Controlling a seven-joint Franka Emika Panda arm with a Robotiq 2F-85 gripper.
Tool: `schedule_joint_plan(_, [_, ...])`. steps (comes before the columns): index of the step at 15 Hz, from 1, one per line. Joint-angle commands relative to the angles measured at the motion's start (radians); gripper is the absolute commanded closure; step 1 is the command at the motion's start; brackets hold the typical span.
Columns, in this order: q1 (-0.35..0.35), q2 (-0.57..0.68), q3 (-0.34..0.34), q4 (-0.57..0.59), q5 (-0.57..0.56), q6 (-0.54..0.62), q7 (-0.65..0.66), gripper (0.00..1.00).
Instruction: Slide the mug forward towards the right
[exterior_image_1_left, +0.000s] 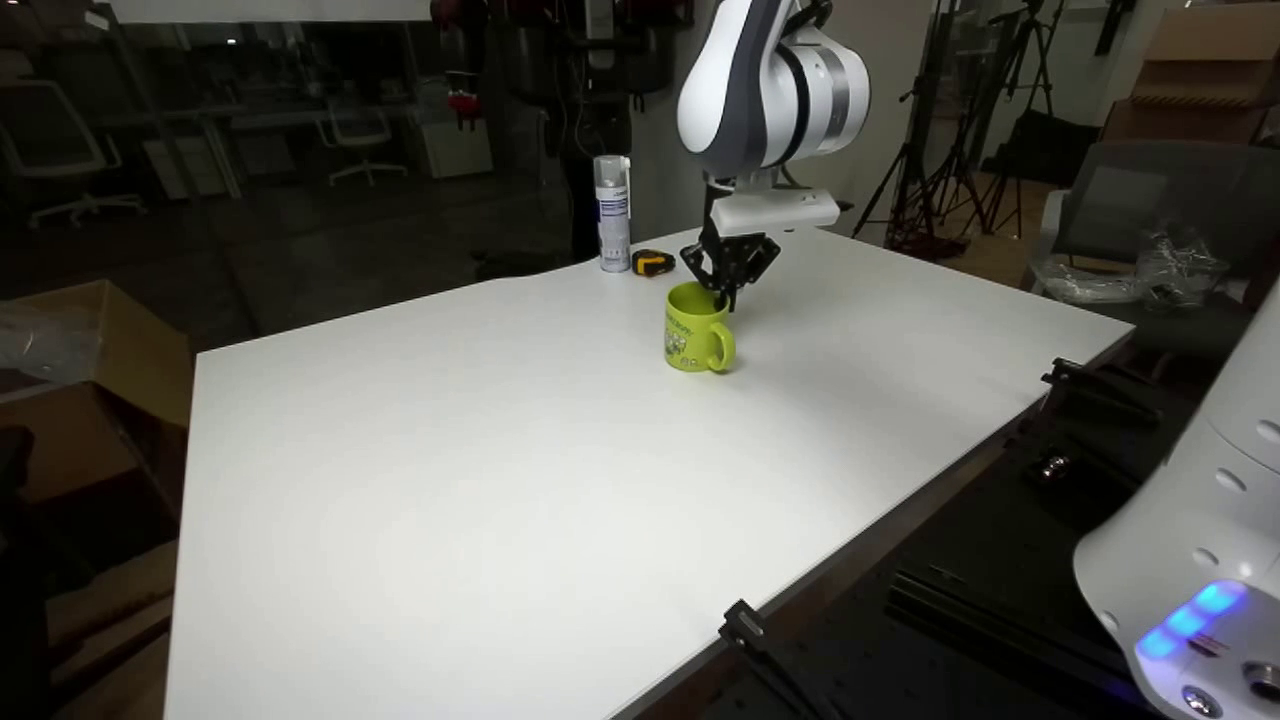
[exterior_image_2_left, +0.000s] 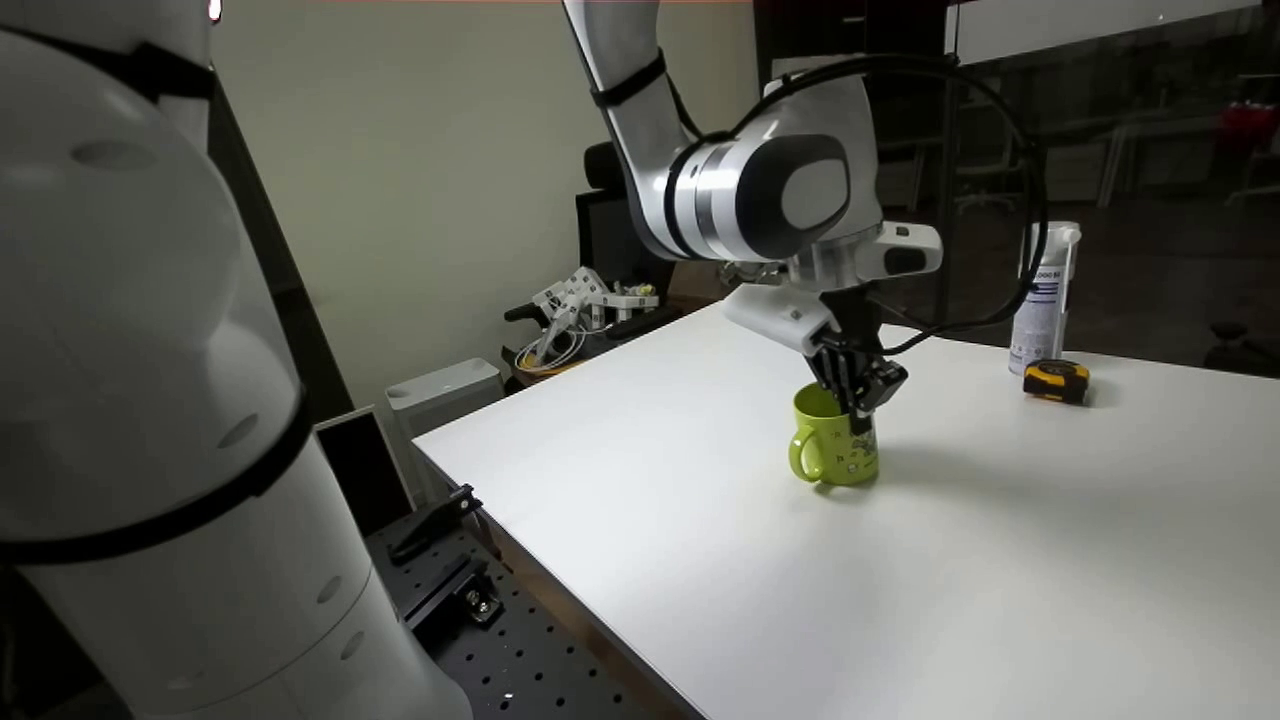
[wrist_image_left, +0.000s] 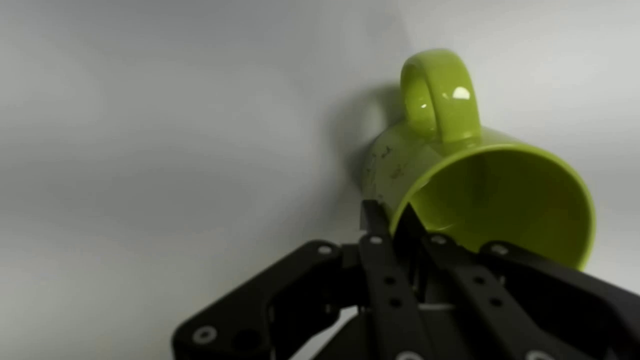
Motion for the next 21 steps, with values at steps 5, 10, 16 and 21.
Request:
schedule_joint_plan(5, [0.001,-0.008,0.002,0.02,0.018,-0.072,0.055,0.65])
schedule_joint_plan(10, [0.002,-0.021,-0.002,0.017,0.022,-0.094,0.067,0.38])
schedule_joint_plan(16, [0.018,-0.099,-0.019,-0.026,-0.002,-0.089,0.092,0.01])
schedule_joint_plan(21, [0.012,-0.251,0.003,-0.112,-0.009,-0.119,0.086,0.0])
